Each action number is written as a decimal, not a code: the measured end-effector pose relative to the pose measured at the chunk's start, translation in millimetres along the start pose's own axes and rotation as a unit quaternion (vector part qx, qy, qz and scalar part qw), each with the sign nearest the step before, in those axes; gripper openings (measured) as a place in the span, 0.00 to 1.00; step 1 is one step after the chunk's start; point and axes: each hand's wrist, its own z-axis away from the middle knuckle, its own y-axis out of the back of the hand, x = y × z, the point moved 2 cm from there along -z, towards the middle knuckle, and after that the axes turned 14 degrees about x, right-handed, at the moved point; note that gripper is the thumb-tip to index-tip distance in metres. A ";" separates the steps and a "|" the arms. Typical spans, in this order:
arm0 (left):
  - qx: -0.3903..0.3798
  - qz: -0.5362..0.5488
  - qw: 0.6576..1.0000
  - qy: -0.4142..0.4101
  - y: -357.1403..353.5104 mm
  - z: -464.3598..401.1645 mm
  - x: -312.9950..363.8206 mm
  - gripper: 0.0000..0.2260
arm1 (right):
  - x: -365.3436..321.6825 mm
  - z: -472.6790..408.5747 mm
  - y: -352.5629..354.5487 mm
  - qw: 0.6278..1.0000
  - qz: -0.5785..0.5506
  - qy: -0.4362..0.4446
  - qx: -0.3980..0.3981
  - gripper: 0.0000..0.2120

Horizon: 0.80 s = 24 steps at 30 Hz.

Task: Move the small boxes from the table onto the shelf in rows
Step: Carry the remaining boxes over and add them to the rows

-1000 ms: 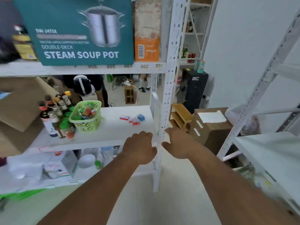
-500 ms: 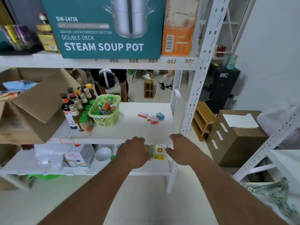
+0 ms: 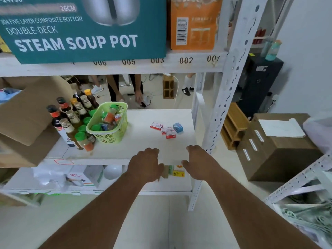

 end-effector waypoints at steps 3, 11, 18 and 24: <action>-0.006 -0.007 1.000 -0.003 -7.8 -25.4 -7.0 0.25 | -0.3 -26.6 -9.7 1.000 0.004 -0.015 0.003 0.19; -0.015 0.014 0.999 -0.034 -30.8 -95.9 -35.7 0.27 | -8.5 -94.6 -36.0 0.997 0.021 -0.065 0.026 0.24; -0.036 0.022 0.998 -0.056 -51.8 -136.8 -51.7 0.29 | -3.5 -128.8 -58.0 0.993 0.023 -0.107 0.037 0.25; -0.017 0.036 0.997 -0.062 -64.7 -166.0 -49.5 0.30 | 4.7 -162.4 -69.6 0.991 0.012 -0.124 0.057 0.25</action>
